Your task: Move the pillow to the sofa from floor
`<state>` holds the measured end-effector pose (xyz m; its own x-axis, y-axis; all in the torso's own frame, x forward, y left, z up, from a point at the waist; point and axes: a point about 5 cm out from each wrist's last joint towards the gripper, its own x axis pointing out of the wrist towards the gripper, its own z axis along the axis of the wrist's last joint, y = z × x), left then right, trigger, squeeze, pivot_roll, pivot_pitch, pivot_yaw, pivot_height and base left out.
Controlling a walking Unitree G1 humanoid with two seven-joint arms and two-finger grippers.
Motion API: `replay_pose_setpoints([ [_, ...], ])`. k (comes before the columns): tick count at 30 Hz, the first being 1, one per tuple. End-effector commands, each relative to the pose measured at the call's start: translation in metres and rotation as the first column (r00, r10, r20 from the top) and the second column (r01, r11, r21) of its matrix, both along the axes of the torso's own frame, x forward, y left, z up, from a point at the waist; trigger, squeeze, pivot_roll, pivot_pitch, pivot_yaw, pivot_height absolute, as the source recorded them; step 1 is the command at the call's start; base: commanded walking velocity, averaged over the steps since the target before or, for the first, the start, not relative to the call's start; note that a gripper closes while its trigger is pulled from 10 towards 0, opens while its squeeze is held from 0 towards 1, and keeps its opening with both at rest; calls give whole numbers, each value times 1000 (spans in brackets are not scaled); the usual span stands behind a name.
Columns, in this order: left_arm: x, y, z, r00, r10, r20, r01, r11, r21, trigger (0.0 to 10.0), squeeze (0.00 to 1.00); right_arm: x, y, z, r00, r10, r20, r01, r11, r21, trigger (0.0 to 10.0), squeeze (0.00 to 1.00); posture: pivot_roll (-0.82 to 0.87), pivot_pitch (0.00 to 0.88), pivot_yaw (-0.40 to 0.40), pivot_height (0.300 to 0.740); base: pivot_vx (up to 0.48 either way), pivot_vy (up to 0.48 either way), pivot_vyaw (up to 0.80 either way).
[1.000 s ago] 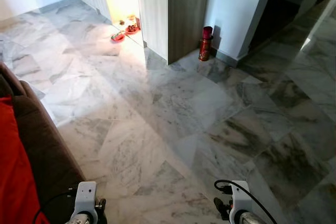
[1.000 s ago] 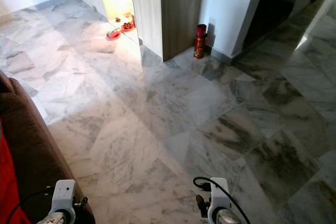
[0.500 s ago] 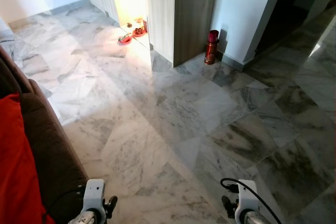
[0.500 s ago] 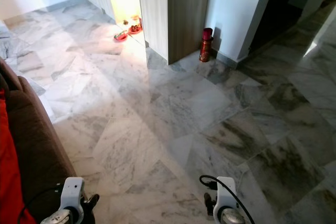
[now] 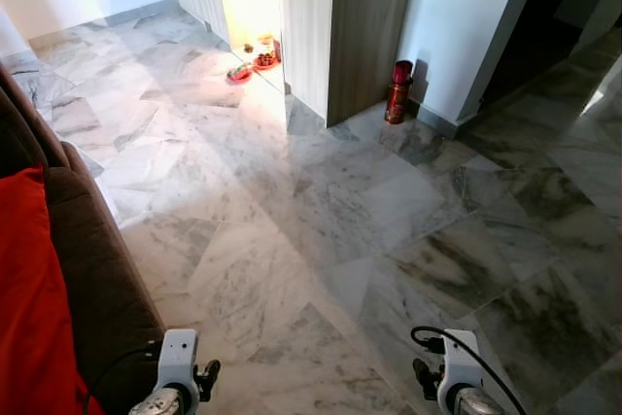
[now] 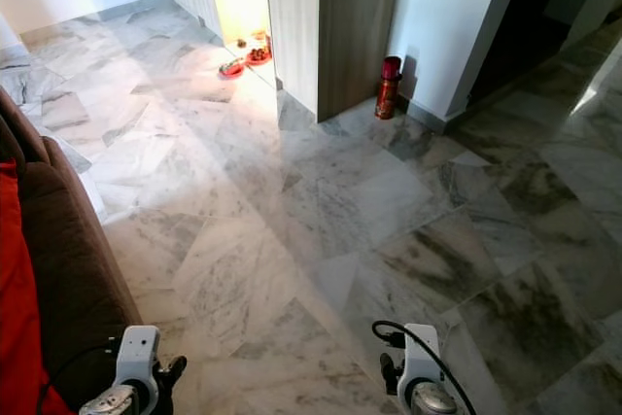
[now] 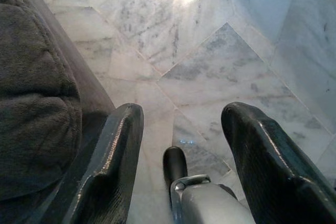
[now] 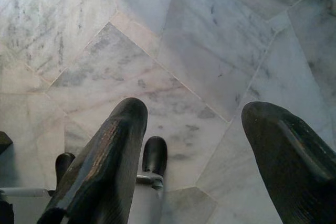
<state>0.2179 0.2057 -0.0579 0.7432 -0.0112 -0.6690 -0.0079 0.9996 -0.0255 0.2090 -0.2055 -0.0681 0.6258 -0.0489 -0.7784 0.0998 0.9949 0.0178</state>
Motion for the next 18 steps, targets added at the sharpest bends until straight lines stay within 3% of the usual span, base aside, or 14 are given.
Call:
replay_pose_setpoints([
  [1,-7,1,-5,999,6,-32,-6,1000,1,10000,0,-3,-2,-2,1000,4,-14,-4,1000,-4,10000,0,64,26,-23,740,0,0,0],
  [18,-8,2,-5,999,-1,-35,1,1000,10,10000,0,-4,-2,-2,1000,15,-17,-15,1000,4,10000,0,76,43,-22,740,0,0,0],
])
